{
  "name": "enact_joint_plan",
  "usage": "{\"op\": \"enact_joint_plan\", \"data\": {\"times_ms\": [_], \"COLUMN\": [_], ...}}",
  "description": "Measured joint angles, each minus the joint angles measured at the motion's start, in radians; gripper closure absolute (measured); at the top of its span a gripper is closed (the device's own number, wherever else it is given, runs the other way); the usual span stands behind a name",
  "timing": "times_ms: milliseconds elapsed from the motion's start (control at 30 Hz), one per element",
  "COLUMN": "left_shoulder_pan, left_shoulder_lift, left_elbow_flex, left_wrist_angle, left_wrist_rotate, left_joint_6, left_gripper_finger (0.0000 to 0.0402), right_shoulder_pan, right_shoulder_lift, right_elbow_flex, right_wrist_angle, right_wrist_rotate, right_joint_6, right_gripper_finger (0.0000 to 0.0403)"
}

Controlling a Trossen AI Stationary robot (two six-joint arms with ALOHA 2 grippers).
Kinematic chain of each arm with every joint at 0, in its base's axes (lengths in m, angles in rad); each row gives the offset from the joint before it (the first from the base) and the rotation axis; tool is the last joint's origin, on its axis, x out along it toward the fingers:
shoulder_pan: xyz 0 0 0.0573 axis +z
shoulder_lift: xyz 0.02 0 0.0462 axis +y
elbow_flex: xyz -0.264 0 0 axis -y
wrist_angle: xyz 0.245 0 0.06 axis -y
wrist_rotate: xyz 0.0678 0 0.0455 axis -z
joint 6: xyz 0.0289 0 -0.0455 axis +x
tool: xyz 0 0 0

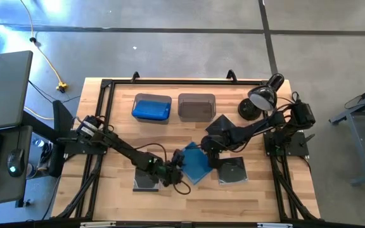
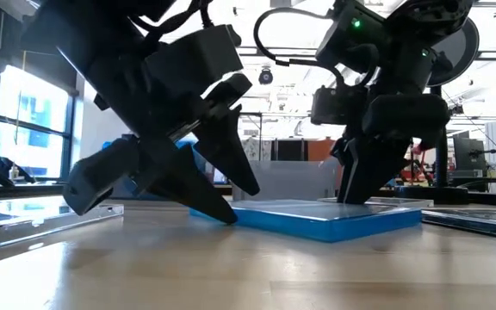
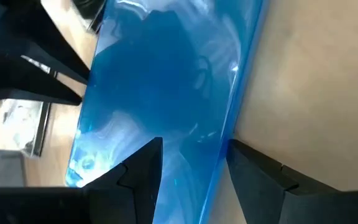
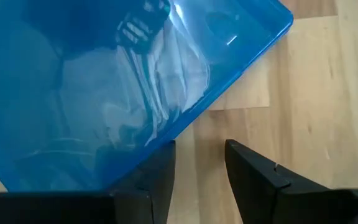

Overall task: Pick & place jewel cases by type
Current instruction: Put the blue CD case into the left black bin

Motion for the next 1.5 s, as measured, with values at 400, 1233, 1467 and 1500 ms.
{"op": "enact_joint_plan", "data": {"times_ms": [400,1233,1467,1500], "left_shoulder_pan": [-0.045,-0.044,-0.068,-0.072], "left_shoulder_lift": [0.017,0.037,0.037,0.037], "left_elbow_flex": [0.005,0.087,0.087,0.087], "left_wrist_angle": [0.023,-0.001,-0.003,-0.006], "left_wrist_rotate": [0.021,-0.316,-0.307,-0.308], "left_joint_6": [0.165,0.130,0.135,0.136], "left_gripper_finger": [0.0227,0.0227,0.0229,0.0232], "right_shoulder_pan": [0.002,0.059,0.054,0.054], "right_shoulder_lift": [0.001,0.002,0.002,0.002], "right_elbow_flex": [0.003,0.004,0.004,0.004], "right_wrist_angle": [0.037,0.082,0.029,0.029], "right_wrist_rotate": [0.006,-0.020,0.026,0.027], "right_joint_6": [0.008,-0.021,-0.052,-0.052], "right_gripper_finger": [0.0265,0.0265,0.0265,0.0265]}}
